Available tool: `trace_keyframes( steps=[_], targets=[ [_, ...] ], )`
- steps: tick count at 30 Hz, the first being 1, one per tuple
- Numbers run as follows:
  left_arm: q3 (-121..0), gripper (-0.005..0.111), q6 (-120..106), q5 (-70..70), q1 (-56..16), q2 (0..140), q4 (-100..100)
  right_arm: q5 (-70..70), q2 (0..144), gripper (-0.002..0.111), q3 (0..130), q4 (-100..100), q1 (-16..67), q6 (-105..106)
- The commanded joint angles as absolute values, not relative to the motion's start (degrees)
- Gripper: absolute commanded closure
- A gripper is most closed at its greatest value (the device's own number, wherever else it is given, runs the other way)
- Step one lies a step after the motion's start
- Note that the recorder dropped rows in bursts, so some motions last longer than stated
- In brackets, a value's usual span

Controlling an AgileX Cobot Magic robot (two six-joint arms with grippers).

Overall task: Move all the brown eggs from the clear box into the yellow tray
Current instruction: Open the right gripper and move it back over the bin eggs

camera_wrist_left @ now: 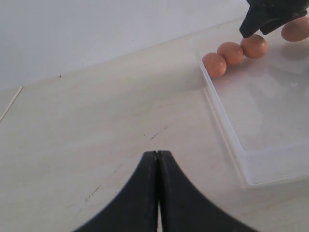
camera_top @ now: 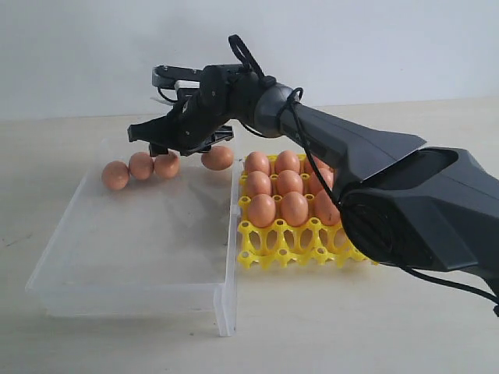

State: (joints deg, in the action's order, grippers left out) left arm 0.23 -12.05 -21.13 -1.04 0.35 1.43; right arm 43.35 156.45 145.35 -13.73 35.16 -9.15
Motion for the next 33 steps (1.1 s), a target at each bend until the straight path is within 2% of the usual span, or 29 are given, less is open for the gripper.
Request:
trace_keyframes(
  steps=[1, 16, 23, 33],
  targets=[
    [0.0, 0.107, -11.74, -20.7, -1.15, 0.0, 1.43, 42.26, 156.88, 0.055, 145.72, -13.03, 35.31, -9.22],
    [0.0, 0.107, -11.74, -20.7, -1.15, 0.0, 1.43, 43.34, 156.99, 0.055, 145.72, -13.15, 35.31, -7.03],
    [0.0, 0.107, -11.74, -20.7, -1.15, 0.0, 1.43, 44.22, 156.99, 0.049, 145.72, -13.25, 35.31, -6.38],
    [0.0, 0.107, -11.74, -20.7, -1.15, 0.0, 1.43, 42.64, 158.7, 0.05, 145.72, -14.64, 35.31, -5.84]
  ],
)
